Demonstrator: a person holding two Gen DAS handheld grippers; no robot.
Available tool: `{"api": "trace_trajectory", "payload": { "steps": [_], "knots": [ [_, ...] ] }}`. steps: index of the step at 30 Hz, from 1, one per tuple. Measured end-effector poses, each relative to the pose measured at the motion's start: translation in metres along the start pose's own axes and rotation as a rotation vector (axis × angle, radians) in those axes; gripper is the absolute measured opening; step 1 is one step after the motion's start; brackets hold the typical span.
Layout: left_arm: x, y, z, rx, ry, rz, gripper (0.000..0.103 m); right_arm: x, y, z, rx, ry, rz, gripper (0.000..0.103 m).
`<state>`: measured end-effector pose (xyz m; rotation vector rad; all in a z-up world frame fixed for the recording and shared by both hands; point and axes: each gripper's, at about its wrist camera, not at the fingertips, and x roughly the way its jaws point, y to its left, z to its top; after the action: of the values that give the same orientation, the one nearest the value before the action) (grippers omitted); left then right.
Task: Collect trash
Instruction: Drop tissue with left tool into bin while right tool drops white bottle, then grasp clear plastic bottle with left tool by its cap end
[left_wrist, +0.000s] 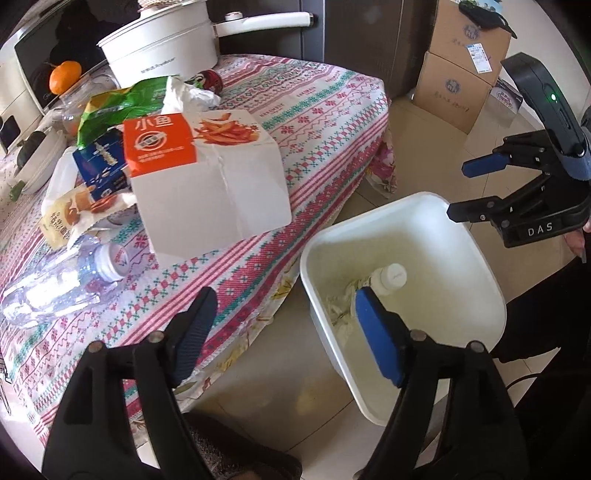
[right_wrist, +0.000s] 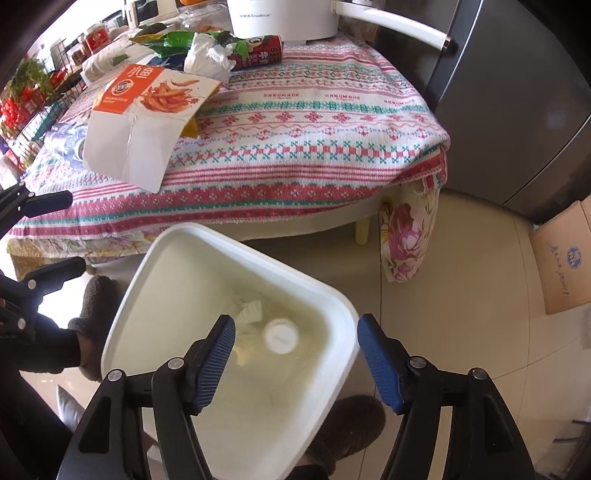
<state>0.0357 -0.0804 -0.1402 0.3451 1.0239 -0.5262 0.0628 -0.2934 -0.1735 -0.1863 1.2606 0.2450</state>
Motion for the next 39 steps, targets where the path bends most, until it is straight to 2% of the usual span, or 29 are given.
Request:
{"api": "trace_trajectory", "payload": {
  "steps": [8, 22, 27, 30, 33, 37, 39],
  "knots": [
    [-0.019, 0.038, -0.007, -0.122, -0.019, 0.040, 0.082, -0.005, 0.010, 0.011, -0.015, -0.009, -0.027, 0.072],
    [-0.049, 0.125, -0.016, -0.392, -0.057, 0.112, 0.087, -0.025, 0.036, 0.045, -0.043, -0.104, -0.031, 0.081],
    [-0.047, 0.153, -0.022, -0.459, -0.051, 0.148, 0.087, -0.028, 0.047, 0.056, -0.057, -0.116, -0.028, 0.081],
    [-0.039, 0.166, -0.024, -0.487, -0.020, 0.162, 0.087, -0.029, 0.054, 0.061, -0.066, -0.121, -0.030, 0.082],
    [-0.032, 0.188, -0.030, -0.592, 0.010, 0.128, 0.087, -0.028, 0.060, 0.065, -0.070, -0.121, -0.025, 0.082],
    [-0.026, 0.218, -0.040, -0.813, 0.007, 0.032, 0.087, -0.030, 0.065, 0.068, -0.073, -0.125, -0.023, 0.082],
    [-0.022, 0.227, -0.042, -0.909, 0.009, 0.018, 0.087, -0.030, 0.066, 0.070, -0.075, -0.125, -0.021, 0.082]
  ]
}}
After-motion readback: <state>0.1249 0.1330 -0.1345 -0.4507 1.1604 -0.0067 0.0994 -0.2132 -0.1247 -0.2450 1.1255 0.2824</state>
